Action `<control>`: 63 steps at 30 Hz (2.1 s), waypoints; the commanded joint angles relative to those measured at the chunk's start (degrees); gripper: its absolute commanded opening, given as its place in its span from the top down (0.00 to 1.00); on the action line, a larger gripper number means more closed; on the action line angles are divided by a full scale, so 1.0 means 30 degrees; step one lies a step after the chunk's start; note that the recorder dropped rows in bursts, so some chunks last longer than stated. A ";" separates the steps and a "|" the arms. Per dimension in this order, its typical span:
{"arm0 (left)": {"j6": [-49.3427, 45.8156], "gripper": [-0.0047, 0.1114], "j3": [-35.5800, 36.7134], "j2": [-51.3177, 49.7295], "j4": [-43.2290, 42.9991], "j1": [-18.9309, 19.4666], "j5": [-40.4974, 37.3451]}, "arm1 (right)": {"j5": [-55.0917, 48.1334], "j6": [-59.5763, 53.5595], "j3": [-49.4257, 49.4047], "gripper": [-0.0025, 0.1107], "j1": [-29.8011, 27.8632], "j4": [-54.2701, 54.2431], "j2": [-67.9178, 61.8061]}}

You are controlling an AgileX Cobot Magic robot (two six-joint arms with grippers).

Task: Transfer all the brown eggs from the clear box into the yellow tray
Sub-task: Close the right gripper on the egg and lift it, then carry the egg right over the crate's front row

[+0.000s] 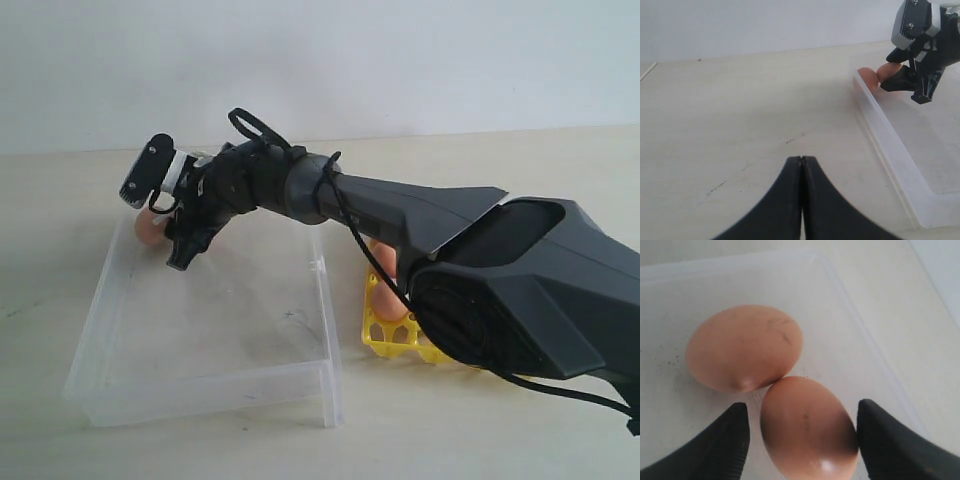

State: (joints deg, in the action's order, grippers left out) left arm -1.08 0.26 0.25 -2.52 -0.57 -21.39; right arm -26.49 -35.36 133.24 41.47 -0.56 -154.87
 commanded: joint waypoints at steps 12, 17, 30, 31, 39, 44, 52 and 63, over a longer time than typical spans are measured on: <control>-0.0040 0.96 -0.0086 -0.0082 -0.0056 0.0051 0.0020 | -0.2379 0.0099 0.1876 0.98 -0.0090 -0.0695 -0.0504; -0.0040 0.96 -0.0086 -0.0082 -0.0056 0.0051 0.0020 | -0.2956 0.2692 0.1876 0.98 -0.0090 -0.1446 0.0508; -0.0040 0.96 -0.0086 -0.0082 -0.0056 0.0051 0.0020 | -0.4425 0.6104 -0.4171 0.98 -0.0592 -0.0910 0.8195; -0.0040 0.96 -0.0086 -0.0082 -0.0056 0.0051 0.0020 | -0.4163 0.6371 -0.5457 0.98 -0.0734 -0.0497 0.9069; -0.0040 0.96 -0.0086 -0.0082 -0.0056 0.0051 0.0020 | 0.6608 0.8163 -2.3960 0.98 -0.4315 -0.1469 2.0426; -0.0077 0.96 -0.0086 -0.0082 -0.0056 0.0051 0.0018 | 1.2064 0.8163 -3.1269 0.98 -0.6218 -0.3829 2.3935; -0.0023 0.96 -0.0086 -0.0082 -0.0056 0.0051 0.0018 | 1.6865 1.2978 -3.7209 0.98 -0.7323 -0.3652 2.5194; -0.0066 0.96 -0.0086 -0.0082 -0.0056 0.0051 0.0018 | 1.9780 1.9577 -3.8761 0.98 -0.7323 -0.1720 2.3939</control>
State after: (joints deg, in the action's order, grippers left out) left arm -1.08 0.26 0.25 -2.52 -0.57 -21.39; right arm 30.65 19.84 17.45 19.84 -6.67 -81.59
